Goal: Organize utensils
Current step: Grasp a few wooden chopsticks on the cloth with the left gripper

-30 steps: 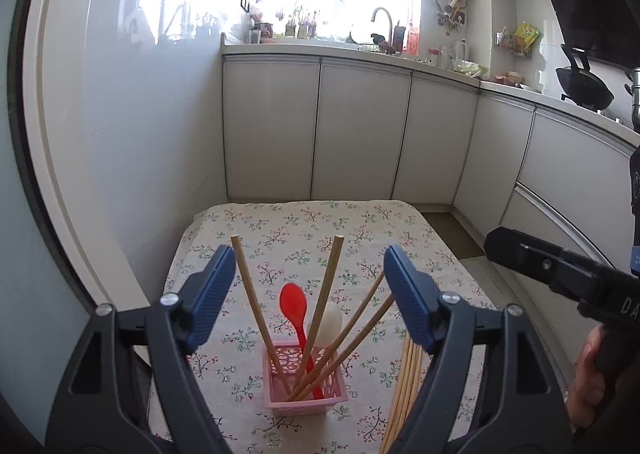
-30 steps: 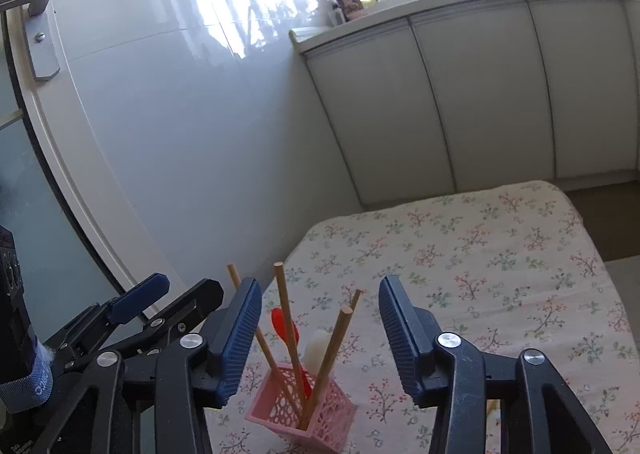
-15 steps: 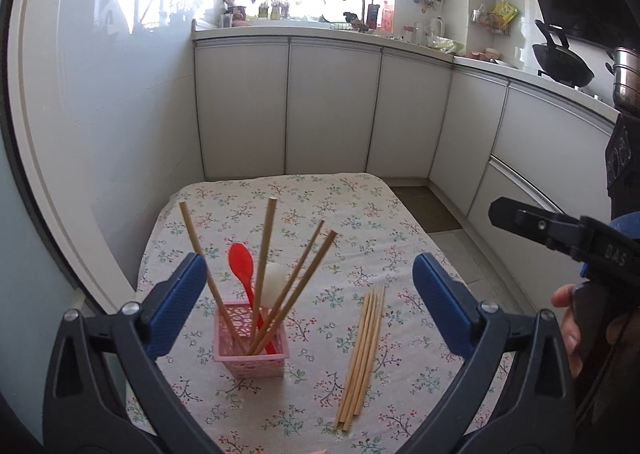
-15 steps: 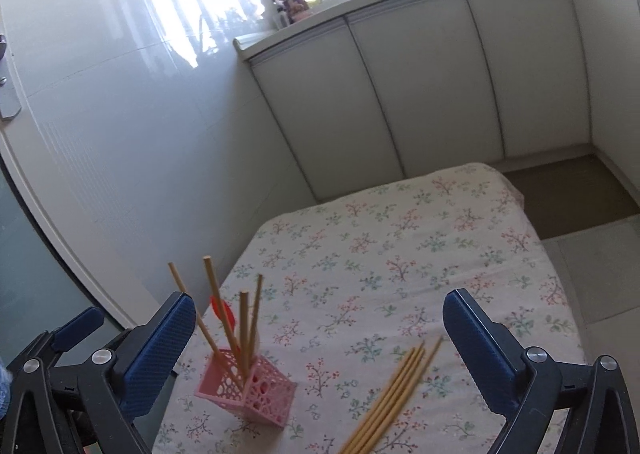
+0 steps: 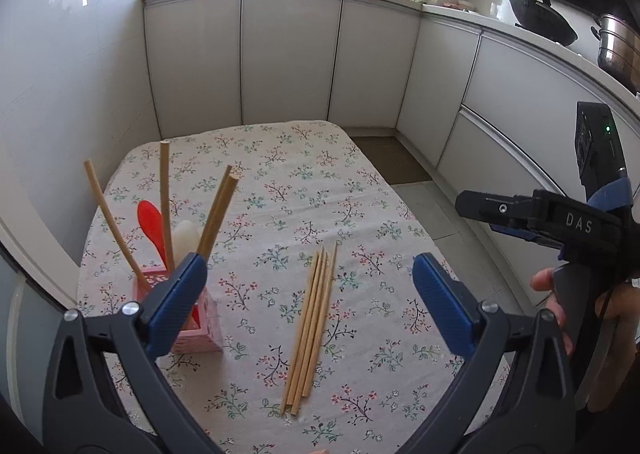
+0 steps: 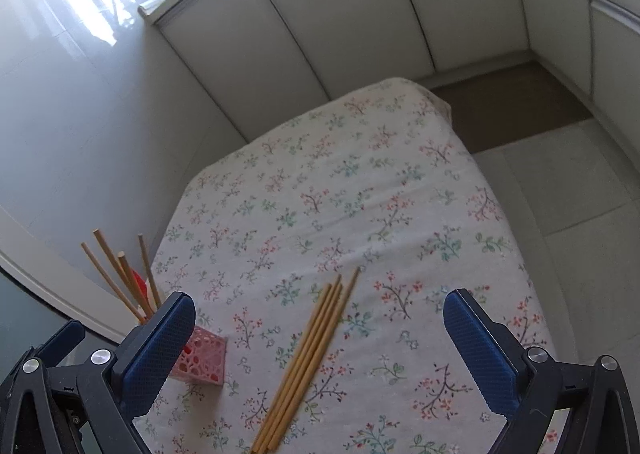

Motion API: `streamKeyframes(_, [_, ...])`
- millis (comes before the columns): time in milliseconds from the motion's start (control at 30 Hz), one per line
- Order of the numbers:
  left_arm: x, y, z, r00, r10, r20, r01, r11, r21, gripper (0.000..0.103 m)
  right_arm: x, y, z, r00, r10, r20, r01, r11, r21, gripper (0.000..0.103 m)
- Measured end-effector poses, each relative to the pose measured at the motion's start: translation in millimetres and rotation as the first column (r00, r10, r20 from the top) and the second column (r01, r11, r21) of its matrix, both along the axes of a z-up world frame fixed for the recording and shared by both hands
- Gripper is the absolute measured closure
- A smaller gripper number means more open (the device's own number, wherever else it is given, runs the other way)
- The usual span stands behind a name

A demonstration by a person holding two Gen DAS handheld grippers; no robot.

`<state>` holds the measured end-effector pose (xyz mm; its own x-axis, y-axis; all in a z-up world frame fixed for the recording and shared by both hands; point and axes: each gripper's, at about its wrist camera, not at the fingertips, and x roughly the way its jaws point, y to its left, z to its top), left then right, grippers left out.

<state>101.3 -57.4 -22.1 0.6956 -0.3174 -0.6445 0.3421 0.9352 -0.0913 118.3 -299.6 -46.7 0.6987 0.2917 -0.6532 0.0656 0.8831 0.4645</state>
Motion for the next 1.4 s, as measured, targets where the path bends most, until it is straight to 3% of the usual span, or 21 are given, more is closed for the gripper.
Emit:
streamKeyframes(300, [21,-26,-25,0.995,-0.015,-0.096,0.020,0.999,0.049,0.001,6,-26,-23,0.992,-0.065,-0.108,0.065,0.998,0.001,0.001])
streamKeyframes(600, [52,-62,-54,0.983,-0.036,-0.180,0.061,0.989,0.135,0.001,21,-32,-53,0.968,-0.056,-0.243,0.053,0.998,-0.015,0.001])
streamKeyframes(733, [71,-70,-72,0.973,-0.032,-0.230,0.064,0.989,0.135,0.003,29,-33,-67,0.952,-0.040,-0.304,0.046,0.999,0.011,0.001])
streamKeyframes(800, [81,-72,-81,0.968,-0.034,-0.249,0.068,0.989,0.128,0.011,34,-34,-72,0.943,-0.041,-0.329,0.047,0.999,0.011,0.001])
streamKeyframes(900, [98,-73,-98,0.958,-0.022,-0.287,0.057,0.992,0.114,0.032,40,-37,-80,0.931,-0.055,-0.360,0.056,0.998,-0.007,0.001])
streamKeyframes(967, [109,-73,-112,0.946,-0.011,-0.325,0.050,0.993,0.111,0.052,44,-39,-86,0.923,-0.070,-0.377,0.069,0.997,-0.017,0.001])
streamKeyframes(1033, [118,-74,-123,0.935,-0.006,-0.355,0.048,0.993,0.109,0.061,48,-43,-92,0.914,-0.085,-0.397,0.084,0.996,-0.019,0.001])
streamKeyframes(1267, [143,-81,-152,0.915,0.001,-0.403,0.058,0.989,0.134,0.084,64,-47,-106,0.895,-0.107,-0.434,0.102,0.994,-0.034,0.001])
streamKeyframes(1400, [151,-83,-164,0.903,0.002,-0.429,0.061,0.989,0.133,0.091,72,-47,-110,0.891,-0.111,-0.440,0.105,0.994,-0.038,0.001])
